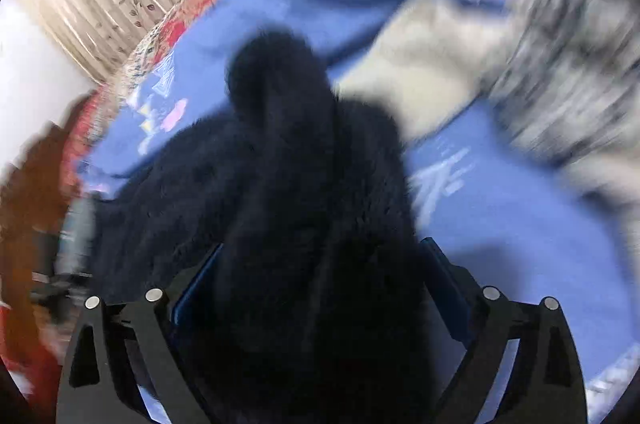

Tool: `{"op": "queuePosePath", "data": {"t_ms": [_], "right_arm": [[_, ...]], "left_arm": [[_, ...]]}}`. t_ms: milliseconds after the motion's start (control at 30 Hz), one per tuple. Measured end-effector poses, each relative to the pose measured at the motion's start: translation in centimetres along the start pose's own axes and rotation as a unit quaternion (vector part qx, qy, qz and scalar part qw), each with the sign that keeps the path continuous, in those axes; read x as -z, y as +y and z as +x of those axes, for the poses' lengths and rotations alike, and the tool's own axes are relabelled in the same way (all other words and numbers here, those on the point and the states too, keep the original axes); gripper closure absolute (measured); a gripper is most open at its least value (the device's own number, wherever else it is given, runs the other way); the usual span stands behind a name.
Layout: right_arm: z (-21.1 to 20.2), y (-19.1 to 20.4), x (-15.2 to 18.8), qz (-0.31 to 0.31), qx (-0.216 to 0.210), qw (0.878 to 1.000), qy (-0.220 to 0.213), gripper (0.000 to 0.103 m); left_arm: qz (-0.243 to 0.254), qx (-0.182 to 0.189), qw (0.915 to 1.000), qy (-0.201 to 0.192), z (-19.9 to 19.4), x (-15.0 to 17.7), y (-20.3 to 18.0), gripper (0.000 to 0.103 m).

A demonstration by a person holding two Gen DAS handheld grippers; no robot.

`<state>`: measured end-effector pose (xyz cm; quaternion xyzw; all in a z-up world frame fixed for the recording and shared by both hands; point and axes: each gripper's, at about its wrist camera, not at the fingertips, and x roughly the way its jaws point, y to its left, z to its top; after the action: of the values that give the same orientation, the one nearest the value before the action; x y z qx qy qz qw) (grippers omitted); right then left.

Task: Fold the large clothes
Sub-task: 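Grasp the folded navy fleece bundle with both grippers and lift it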

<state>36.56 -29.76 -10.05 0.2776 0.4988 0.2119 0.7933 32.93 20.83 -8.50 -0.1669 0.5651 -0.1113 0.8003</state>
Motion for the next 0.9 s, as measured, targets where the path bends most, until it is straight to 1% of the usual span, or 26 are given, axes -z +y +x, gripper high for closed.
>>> {"op": "queuePosePath", "data": {"t_ms": [33,67,100,133,167,200,233,267,300,333,367,400,433,500,533,600,633,667,700,733,767,800,833,867,900], "right_arm": [[1.1,-0.5,0.0,0.02,-0.024,0.999,0.009,-0.009],[1.8,-0.7,0.0,0.03,-0.03,0.999,0.012,-0.009],[2.2,-0.6,0.1,0.041,-0.046,0.998,0.015,-0.009],[2.4,-0.4,0.1,0.055,-0.072,0.996,0.017,-0.006],[2.4,0.3,0.4,0.067,-0.095,0.993,0.024,0.01],[2.4,1.3,0.7,0.063,-0.099,0.993,0.03,0.019],[2.0,2.7,1.1,0.053,-0.098,0.993,0.031,0.028],[1.2,4.9,1.6,0.033,-0.109,0.993,0.033,0.034],[0.2,7.2,2.0,0.011,-0.126,0.992,0.03,0.036],[-1.3,10.3,2.4,-0.021,-0.142,0.989,0.021,0.039],[-3.0,13.5,2.8,-0.057,-0.148,0.987,0.011,0.041],[-4.8,17.2,3.2,-0.096,-0.154,0.983,-0.001,0.042],[-5.7,19.3,3.5,-0.117,-0.159,0.98,-0.007,0.045],[-8.3,25.5,4.4,-0.169,-0.176,0.969,-0.024,0.045],[-9.7,29.5,4.8,-0.197,-0.197,0.96,-0.034,0.045],[-11.1,34.5,5.3,-0.223,-0.228,0.947,-0.043,0.045],[-11.5,38.1,5.6,-0.238,-0.253,0.937,-0.045,0.045],[-11.4,40.4,5.9,-0.247,-0.268,0.93,-0.045,0.045],[-11.0,43.0,6.2,-0.258,-0.285,0.922,-0.043,0.045],[-9.6,46.6,6.8,-0.271,-0.308,0.911,-0.036,0.045],[-8.1,48.8,6.7,-0.275,-0.321,0.906,-0.029,0.045],[-5.9,51.3,7.0,-0.278,-0.335,0.9,-0.019,0.045],[-2.7,54.3,7.7,-0.283,-0.343,0.896,-0.007,0.043],[-0.4,55.9,8.3,-0.285,-0.34,0.896,-0.004,0.042],[2.7,57.4,8.8,-0.284,-0.327,0.901,-0.002,0.038]], "left_arm": [[-0.001,0.01,0.9999,0.005,0.7,0.0,-0.2,0.006],[-0.008,0.02,0.9997,0.013,1.9,0.1,-0.4,0.004],[-0.019,0.033,0.999,0.025,2.8,0.3,-0.4,0.004],[-0.04,0.058,0.9967,0.04,4.0,0.6,-0.2,0.005],[-0.052,0.066,0.9958,0.036,4.2,0.7,-0.2,0.006],[-0.049,0.078,0.9955,0.025,3.8,0.7,-0.7,0.021],[-0.046,0.093,0.9944,0.021,3.2,0.9,-1.1,0.039],[-0.047,0.102,0.9936,0.016,2.5,1.0,-1.5,0.045],[-0.042,0.106,0.9934,0.004,1.2,1.3,-2.2,0.053],[-0.037,0.115,0.9926,-0.01,0.0,1.5,-2.7,0.057],[-0.029,0.128,0.991,-0.027,-1.5,1.8,-3.4,0.058],[-0.009,0.145,0.988,-0.053,-4.2,2.2,-4.5,0.06],[0.006,0.151,0.986,-0.071,-6.0,2.4,-5.3,0.061],[0.033,0.156,0.9802,-0.118,-11.0,3.0,-6.6,0.061],[0.039,0.163,0.9743,-0.151,-14.6,3.4,-6.6,0.061],[0.03,0.172,0.9612,-0.214,-21.8,3.8,-4.9,0.061],[0.022,0.168,0.9559,-0.24,-24.9,4.1,-3.6,0.061],[0.015,0.159,0.9514,-0.264,-27.7,4.5,-2.3,0.061],[0.005,0.14,0.9436,-0.3,-31.9,5.2,0.1,0.061],[-0.004,0.123,0.9372,-0.326,-35.0,5.9,2.0,0.061],[-0.01,0.105,0.9332,-0.344,-37.2,6.5,3.5,0.061],[-0.024,0.064,0.9274,-0.368,-40.2,7.5,6.1,0.06],[-0.035,0.033,0.9239,-0.38,-41.8,8.0,7.7,0.06],[-0.05,-0.006,0.9197,-0.389,-43.4,8.7,9.7,0.059],[-0.074,-0.061,0.9142,-0.394,-44.6,9.4,12.3,0.056]]}}
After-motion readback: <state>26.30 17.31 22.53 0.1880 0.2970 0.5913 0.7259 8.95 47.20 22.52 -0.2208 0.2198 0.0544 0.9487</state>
